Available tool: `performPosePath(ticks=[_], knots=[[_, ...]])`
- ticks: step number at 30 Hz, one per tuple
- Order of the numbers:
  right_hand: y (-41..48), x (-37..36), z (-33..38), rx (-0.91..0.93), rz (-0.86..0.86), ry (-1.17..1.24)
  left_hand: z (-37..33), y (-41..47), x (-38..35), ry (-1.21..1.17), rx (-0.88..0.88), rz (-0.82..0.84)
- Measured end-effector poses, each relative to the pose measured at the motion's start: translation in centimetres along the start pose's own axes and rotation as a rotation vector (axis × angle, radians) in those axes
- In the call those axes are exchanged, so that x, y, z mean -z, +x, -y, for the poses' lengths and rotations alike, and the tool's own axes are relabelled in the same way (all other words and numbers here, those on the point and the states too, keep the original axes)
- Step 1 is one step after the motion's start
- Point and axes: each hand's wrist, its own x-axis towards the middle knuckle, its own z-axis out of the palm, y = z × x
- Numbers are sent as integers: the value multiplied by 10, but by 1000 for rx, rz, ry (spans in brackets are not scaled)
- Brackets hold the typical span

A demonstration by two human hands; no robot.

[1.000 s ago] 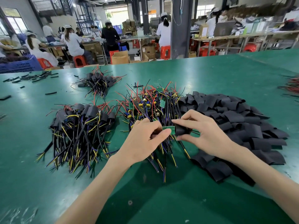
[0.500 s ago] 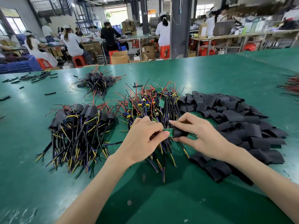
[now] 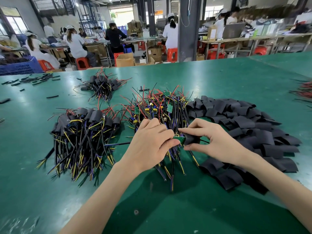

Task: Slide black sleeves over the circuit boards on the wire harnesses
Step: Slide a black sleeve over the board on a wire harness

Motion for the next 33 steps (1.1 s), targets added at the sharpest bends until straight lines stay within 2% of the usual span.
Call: performPosePath(ticks=[7,16,18,21,25,33], knots=[[-3,-9,1,190,-60,-230,-2,-1,-4,-239,190,87],[-7,-16,9,187,-4,-573,-3,-1,-10,-411,314,164],[-7,-19,9,161,3,-557,-3,-1,-12,-419,365,157],[-4,-25,6,20,-25,-417,-4,0,-11,-510,453,111],[-2,-26,-6,-120,-11,-342,-3,0,-5,-574,465,137],[1,0,-5,-6,-14,-191,1,-2,-7,-569,518,152]])
